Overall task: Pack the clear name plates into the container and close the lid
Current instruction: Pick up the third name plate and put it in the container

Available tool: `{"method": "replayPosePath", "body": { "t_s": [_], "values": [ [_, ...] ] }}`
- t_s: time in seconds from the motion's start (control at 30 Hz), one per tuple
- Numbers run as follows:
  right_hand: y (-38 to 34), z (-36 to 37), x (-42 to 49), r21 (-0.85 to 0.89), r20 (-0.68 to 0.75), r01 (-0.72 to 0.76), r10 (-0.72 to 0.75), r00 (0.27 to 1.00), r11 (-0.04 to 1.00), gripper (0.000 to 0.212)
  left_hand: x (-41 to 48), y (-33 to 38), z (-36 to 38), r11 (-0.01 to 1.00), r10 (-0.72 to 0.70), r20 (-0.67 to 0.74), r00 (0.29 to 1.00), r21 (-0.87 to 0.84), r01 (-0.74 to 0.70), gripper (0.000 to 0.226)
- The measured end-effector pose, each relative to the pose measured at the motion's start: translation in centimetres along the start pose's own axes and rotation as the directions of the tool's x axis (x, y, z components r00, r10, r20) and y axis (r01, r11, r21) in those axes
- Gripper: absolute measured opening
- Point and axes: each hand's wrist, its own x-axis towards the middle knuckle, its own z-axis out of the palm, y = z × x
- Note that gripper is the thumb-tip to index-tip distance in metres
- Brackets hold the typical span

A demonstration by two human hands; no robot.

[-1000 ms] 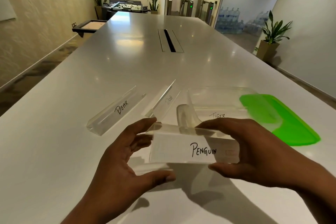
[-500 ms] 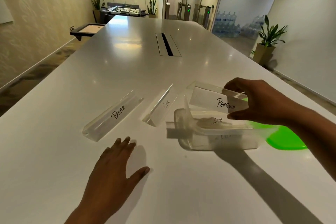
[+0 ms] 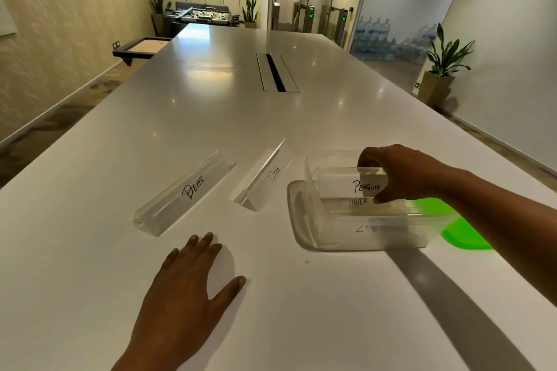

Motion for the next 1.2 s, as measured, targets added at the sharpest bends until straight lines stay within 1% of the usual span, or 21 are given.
{"method": "replayPosePath", "body": {
  "t_s": [0.17, 0.4, 0.57, 0.9, 1.03, 1.13, 1.2],
  "values": [
    [-0.3, 0.8, 1.1, -0.018, 0.065, -0.027, 0.028, 0.997, 0.999, 0.065, 0.2, 0.1, 0.0, 1.000, -0.011, -0.008, 1.000, -0.007, 0.011, 0.107],
    [-0.2, 1.7, 1.9, -0.017, 0.112, -0.032, 0.034, 0.993, 0.999, 0.066, 0.2, 0.0, 0.0, 1.000, 0.002, -0.012, 1.000, -0.004, -0.002, 0.101],
    [0.2, 2.1, 2.3, 0.016, 0.132, -0.026, 0.024, 0.991, 1.000, 0.065, 0.2, 0.0, 0.0, 1.000, -0.002, -0.016, 1.000, 0.001, 0.002, 0.109],
    [0.5, 2.7, 2.2, 0.072, 0.109, 0.015, -0.023, 0.994, 0.997, 0.063, 0.2, -0.2, 0.3, 1.000, -0.004, -0.006, 1.000, -0.006, 0.004, 0.099],
    [0.5, 2.6, 2.1, 0.086, 0.103, 0.025, -0.033, 0.994, 0.996, 0.063, 0.2, -0.3, 0.3, 1.000, -0.002, -0.003, 1.000, -0.011, 0.002, 0.100],
    [0.6, 2.2, 1.9, 0.095, 0.088, 0.046, -0.055, 0.995, 0.994, 0.055, 0.2, -0.3, 0.3, 1.000, -0.004, 0.002, 1.000, -0.007, 0.004, 0.100],
    [0.3, 1.6, 1.5, 0.100, 0.027, 0.084, -0.088, 0.996, 0.991, 0.046, 0.2, -0.2, 0.2, 1.000, -0.005, 0.003, 1.000, -0.008, 0.005, 0.100]
  ]
}}
